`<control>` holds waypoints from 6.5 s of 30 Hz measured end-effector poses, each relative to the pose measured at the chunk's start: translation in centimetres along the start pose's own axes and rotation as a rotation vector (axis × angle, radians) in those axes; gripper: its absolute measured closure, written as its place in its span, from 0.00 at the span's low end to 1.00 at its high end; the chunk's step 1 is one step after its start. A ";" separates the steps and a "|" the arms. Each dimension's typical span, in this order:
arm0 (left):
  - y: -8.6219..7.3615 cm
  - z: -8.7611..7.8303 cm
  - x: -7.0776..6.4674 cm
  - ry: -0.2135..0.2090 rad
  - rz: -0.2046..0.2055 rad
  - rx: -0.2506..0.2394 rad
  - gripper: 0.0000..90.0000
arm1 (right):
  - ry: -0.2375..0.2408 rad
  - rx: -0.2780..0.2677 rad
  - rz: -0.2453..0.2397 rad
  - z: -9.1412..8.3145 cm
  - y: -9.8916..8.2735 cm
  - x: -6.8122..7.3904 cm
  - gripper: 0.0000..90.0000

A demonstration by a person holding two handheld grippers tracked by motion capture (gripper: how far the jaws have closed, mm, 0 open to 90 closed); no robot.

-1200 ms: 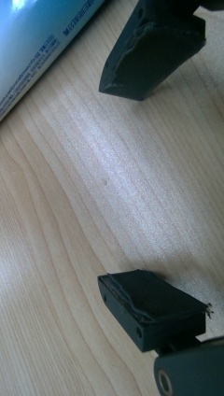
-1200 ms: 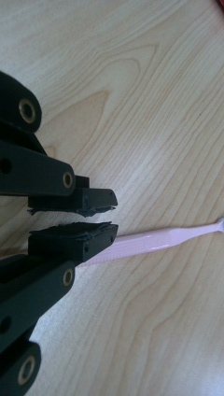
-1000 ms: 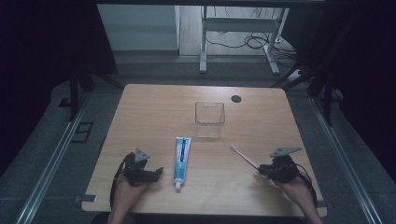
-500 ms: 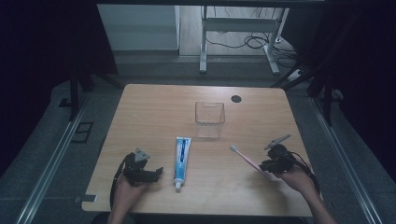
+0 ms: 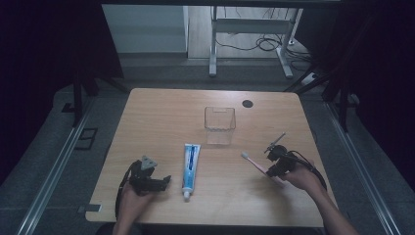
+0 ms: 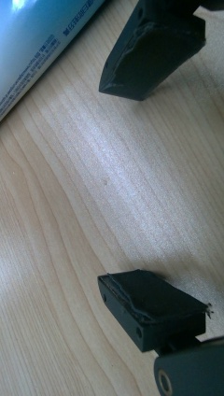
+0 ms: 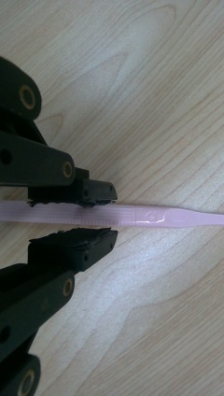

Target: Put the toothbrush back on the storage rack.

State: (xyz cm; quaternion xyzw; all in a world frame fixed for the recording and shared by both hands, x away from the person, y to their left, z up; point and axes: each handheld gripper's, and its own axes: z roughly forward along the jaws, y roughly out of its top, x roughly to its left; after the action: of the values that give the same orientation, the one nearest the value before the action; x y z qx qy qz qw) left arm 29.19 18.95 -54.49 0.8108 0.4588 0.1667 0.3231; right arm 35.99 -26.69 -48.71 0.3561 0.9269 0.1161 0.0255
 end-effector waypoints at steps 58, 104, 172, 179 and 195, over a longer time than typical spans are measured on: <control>0.0 0.0 0.0 0.000 -0.003 -0.002 0.10 | -0.002 -0.052 0.047 -2.5 0.8 -0.6 0.87; 0.0 0.0 0.0 0.001 0.004 -0.002 0.10 | -0.014 -0.510 0.048 -7.8 2.2 0.0 0.87; 0.0 0.0 0.1 0.001 0.007 0.002 0.10 | -0.015 -0.754 0.092 -7.0 11.2 -0.5 0.87; 0.0 0.0 0.1 0.000 0.007 0.002 0.10 | -0.012 -0.767 0.094 -7.0 12.3 -0.4 0.87; 0.0 0.0 0.0 0.000 0.005 0.001 0.10 | 0.000 -0.802 0.097 -6.3 15.2 0.3 0.87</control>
State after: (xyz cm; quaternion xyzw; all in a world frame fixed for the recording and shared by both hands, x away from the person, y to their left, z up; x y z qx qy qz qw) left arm 29.22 18.98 -54.48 0.8121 0.4568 0.1673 0.3221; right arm 44.91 -16.80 -39.08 0.3612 0.7903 0.4695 0.1567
